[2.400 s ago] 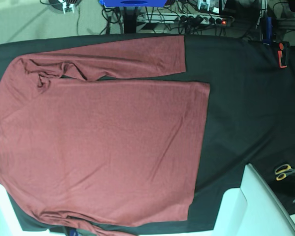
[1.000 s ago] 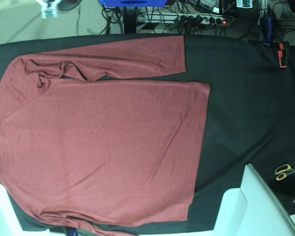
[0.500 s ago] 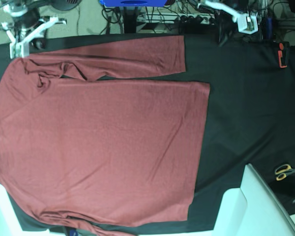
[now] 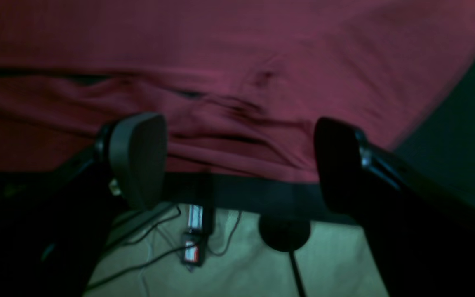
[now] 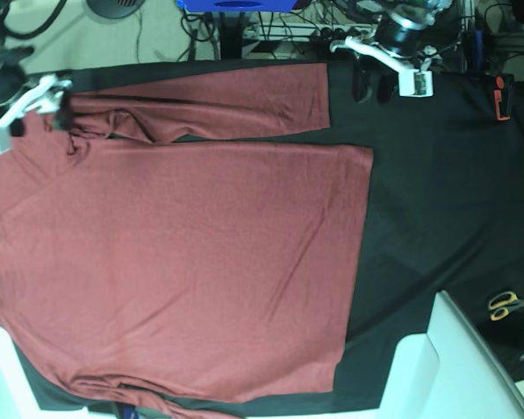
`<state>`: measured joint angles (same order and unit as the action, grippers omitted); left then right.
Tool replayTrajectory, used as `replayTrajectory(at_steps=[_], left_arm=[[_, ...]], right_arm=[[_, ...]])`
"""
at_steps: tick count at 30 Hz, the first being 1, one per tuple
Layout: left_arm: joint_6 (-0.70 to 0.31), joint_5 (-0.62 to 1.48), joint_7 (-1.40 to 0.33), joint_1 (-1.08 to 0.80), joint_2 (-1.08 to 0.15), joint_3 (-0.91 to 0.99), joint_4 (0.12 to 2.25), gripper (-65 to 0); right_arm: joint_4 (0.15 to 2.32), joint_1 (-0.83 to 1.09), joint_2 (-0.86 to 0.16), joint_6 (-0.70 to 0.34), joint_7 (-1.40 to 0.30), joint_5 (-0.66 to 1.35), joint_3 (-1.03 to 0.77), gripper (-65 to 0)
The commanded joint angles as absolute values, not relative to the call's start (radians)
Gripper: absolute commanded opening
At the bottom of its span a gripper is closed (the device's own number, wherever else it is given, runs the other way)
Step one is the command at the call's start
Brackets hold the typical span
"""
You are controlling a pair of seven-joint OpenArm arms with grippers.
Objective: Fold the T-shirt properly
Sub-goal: 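Move right gripper to the collar corner, left gripper to the sleeve cuff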
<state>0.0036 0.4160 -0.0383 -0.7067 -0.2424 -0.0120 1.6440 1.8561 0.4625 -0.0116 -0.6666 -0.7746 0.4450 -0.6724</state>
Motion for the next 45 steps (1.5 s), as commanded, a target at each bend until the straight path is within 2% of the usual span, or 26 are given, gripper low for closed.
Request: replayTrajectory(at_steps=[1, 10, 15, 22, 31, 41, 42, 45], left_arm=[[0.005, 0.415, -0.028, -0.711, -0.236, -0.010, 1.643, -40.5], [-0.022, 0.415, -0.031, -0.680, -0.206, -0.012, 1.555, -40.5], [-0.087, 0.415, -0.033, -0.662, -0.182, -0.012, 1.527, -40.5], [-0.088, 0.415, -0.033, -0.639, -0.143, -0.012, 1.484, -40.5], [-0.087, 0.415, -0.033, -0.593, -0.148, -0.134, 1.465, -40.5], [-0.087, 0.415, -0.033, -0.572, -0.143, -0.139, 1.438, -41.3], [-0.087, 0.415, -0.033, -0.570, -0.143, -0.139, 1.438, -44.3], [-0.087, 0.415, -0.033, -0.568, -0.143, -0.139, 1.438, -63.2]], right_arm=[[1.839, 0.453, -0.021, -0.670, -0.766, 0.458, -0.702, -12.3], [1.629, 0.403, -0.074, -0.673, -0.762, 0.456, -0.754, -12.2], [1.627, 0.395, -0.074, -0.673, -0.760, 0.456, -0.754, -12.2], [1.629, 0.390, -0.074, -0.673, -0.760, 0.456, -0.754, -12.2], [1.627, 0.389, -0.074, -0.673, -0.760, 0.456, -0.754, -12.2], [1.627, 0.390, -0.074, -0.673, -0.760, 0.456, -0.754, -12.2], [1.627, 0.389, -0.074, -0.673, -0.760, 0.456, -0.753, -12.2], [1.627, 0.372, -0.076, -0.673, -0.760, 0.455, -0.753, -12.2]])
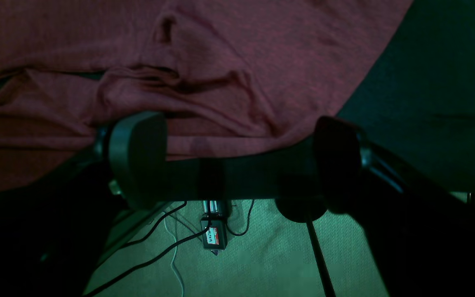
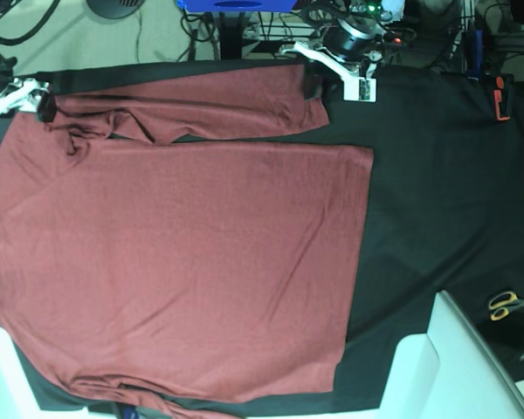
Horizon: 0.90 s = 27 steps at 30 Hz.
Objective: Fold the T-shirt properly
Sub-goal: 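Move right gripper to the collar corner, left gripper to the sleeve cuff, then grasp the red sleeve cuff with the left gripper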
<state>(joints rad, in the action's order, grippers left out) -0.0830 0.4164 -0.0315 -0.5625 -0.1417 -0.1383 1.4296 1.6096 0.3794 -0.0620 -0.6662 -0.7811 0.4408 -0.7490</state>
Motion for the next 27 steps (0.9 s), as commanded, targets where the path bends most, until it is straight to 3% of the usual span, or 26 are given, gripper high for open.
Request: replayTrajectory(at_steps=[1, 7, 9, 13, 16, 20, 27], left_arm=[[-0.087, 0.415, -0.033, -0.568, -0.143, -0.137, 1.438, -65.0], [-0.082, 0.415, -0.033, -0.558, -0.142, -0.139, 1.434, -65.0], [-0.082, 0.415, -0.033, -0.558, -0.142, -0.139, 1.435, -65.0], [-0.082, 0.415, -0.033, -0.562, -0.142, -0.139, 1.440, -65.0], [-0.082, 0.415, -0.033, -0.564, -0.142, -0.139, 1.440, -65.0], [-0.082, 0.415, -0.033, -0.575, -0.142, -0.139, 1.443, -65.0], [-0.082, 0.415, -0.033, -0.596, -0.145, -0.139, 1.515, -65.0]], right_arm=[[1.626, 0.363, -0.081, -0.673, -0.760, 0.455, -0.753, -12.2], [1.589, 0.260, -0.174, -0.665, -0.762, 0.453, -0.694, -15.2], [1.521, 0.206, -0.219, -0.665, -0.763, 0.453, -0.668, -25.8], [1.305, 0.074, -0.320, -0.664, -0.765, 0.453, -0.578, -65.0], [1.150, -0.005, -0.378, -0.664, -0.762, 0.453, -0.504, -60.8], [0.990, -0.090, -0.423, -0.653, -0.759, 0.453, -0.444, -64.5], [0.834, -0.117, -0.433, -0.507, -0.618, 0.453, -0.325, -64.4]])
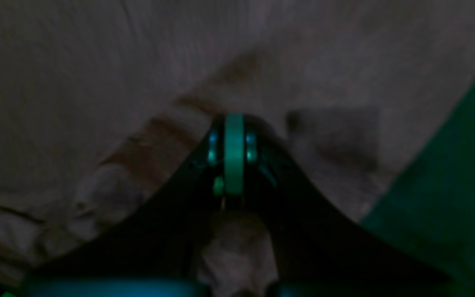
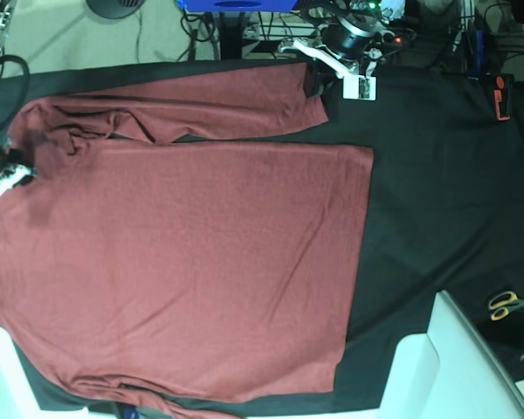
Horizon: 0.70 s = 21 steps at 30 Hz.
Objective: Fold the T-shirt properly
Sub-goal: 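Grasp the red sleeve cuff with the left gripper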
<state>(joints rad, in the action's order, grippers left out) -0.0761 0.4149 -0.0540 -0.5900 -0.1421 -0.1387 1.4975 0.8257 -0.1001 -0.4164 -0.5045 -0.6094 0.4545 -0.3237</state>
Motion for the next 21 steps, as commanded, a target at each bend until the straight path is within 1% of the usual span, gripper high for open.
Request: replayTrajectory(at_steps=[1, 6, 10, 14, 21], left_arm=[[-0.082, 0.415, -0.033, -0.605, -0.147, -0.139, 1.531, -65.0], [-0.081, 0.415, -0.047, -0.624, -0.150, -0.139, 1.626, -65.0], [-0.081, 0.415, -0.173, -0.619, -0.145, -0.127, 1.735, -65.0], [-0.081, 0.415, -0.257, -0.588, -0.142, -0.133, 1.839, -65.0], [-0.071, 0.415, -0.397, -0.469, -0.104, -0.124, 1.934, -65.0]], right_arm=[[0.820, -0.117, -0.433, -0.495, -0.604, 0.453, -0.305, -64.4], [0.779, -0.117, -0.427, -0.486, -0.572, 0.453, -0.288, -64.4], [0.779, -0.117, -0.427, -0.486, -0.572, 0.453, -0.288, -64.4], [0.779, -0.117, -0.427, -0.486, -0.572, 0.453, -0.288, -64.4], [0.779, -0.117, -0.429, -0.486, -0.573, 0.453, -0.286, -64.4]])
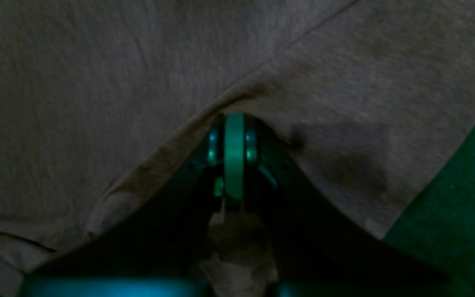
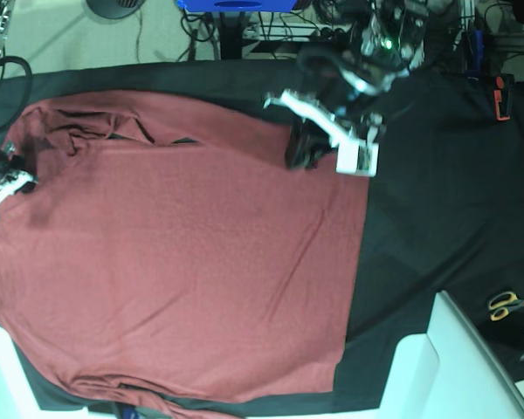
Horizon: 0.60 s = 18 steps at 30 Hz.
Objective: Fold the T-shirt properly
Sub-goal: 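Grasp the red sleeve cuff with the left gripper, then drag the held sleeve with the left gripper diagonally across the shirt body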
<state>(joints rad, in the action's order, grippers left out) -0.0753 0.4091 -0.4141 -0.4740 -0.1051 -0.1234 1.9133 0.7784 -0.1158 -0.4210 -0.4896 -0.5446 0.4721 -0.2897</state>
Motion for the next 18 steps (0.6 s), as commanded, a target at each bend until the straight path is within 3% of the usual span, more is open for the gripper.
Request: replayTrajectory(at_steps=[1, 5, 18], left_arm=[[-0.054, 0.415, -0.410, -0.446, -0.097, -0.125, 1.934, -65.0], [0.007, 0.415, -0.461, -0.341, -0.079, -0.128, 1.931, -65.0], [0.010, 0.414, -0.518, -0.102, -0.015, -0.125, 1.805, -65.0]], right_arm=[[0.779, -0.117, -0.429, -0.486, -0.573, 0.453, -0.286, -64.4], [0.777, -0.117, -0.429, -0.486, -0.573, 0.453, -0.286, -64.4], [0.777, -0.117, -0.427, -0.484, -0.573, 0.453, -0.286, -64.4]])
